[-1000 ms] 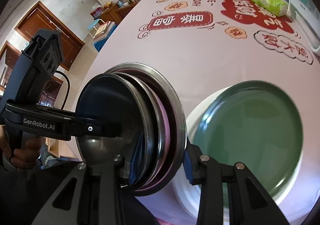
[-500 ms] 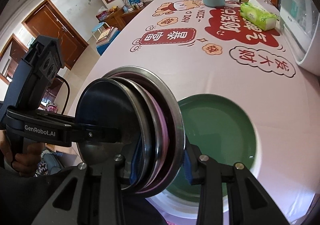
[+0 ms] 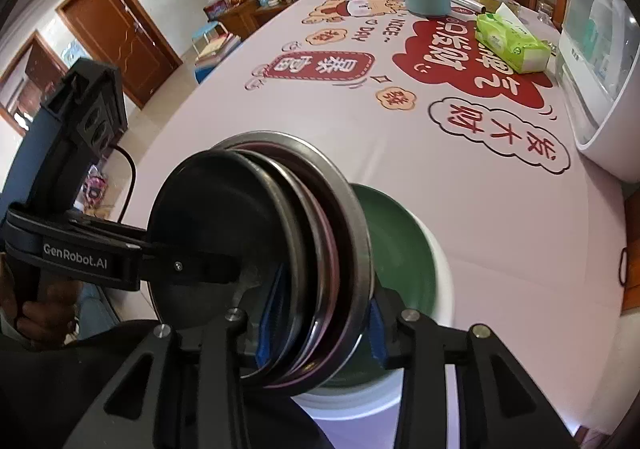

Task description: Organize plates and bowls

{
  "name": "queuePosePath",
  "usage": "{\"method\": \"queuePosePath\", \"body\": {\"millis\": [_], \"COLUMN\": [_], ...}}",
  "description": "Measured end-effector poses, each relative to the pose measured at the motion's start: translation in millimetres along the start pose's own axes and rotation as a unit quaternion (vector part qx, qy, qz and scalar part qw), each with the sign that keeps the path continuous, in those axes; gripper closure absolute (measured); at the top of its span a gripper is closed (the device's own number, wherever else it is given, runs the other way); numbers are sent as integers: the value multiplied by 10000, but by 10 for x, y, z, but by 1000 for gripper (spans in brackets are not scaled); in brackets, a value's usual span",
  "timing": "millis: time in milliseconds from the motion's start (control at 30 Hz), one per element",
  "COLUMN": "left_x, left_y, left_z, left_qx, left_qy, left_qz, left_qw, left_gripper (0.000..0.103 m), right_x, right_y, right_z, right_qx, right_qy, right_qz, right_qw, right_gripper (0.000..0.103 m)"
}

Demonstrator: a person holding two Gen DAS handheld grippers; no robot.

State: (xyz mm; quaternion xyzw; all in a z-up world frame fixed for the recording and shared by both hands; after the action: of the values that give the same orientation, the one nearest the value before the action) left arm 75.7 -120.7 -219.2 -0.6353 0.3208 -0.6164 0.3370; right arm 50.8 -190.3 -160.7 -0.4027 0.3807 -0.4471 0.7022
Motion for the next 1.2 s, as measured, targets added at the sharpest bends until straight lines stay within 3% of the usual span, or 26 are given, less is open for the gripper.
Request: {"method": "queuePosePath", "body": {"millis": [500, 1200], "left_x": [83, 55], "left_y": [447, 400], "left_z": [-44, -80], "left_qx": [93, 411], "left_qy": [-599, -712], "left_qz": [122, 452], "left_qw": [9981, 9956], "left_gripper": [57, 59], "right_x": [303, 397], "right_y": [157, 206], "right_z": [-196, -165], "right_qx": [-293, -216], "right_qy": [-713, -862], "right_qz": [-317, -261], "right_qw": [9965, 9957], "right_gripper": [58, 57]}}
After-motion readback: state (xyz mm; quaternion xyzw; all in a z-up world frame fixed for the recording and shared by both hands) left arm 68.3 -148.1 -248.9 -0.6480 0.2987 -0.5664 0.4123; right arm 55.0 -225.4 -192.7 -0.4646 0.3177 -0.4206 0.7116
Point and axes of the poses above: each gripper's, at about its wrist camera, not at the fingertips, and y roughly the way its jaws point, x to its right, z to its top, the point moved 7 cm from there along y, roughly the way its jaws point, and after that the axes turned 3 degrees about -z, right-handed, at the moved point
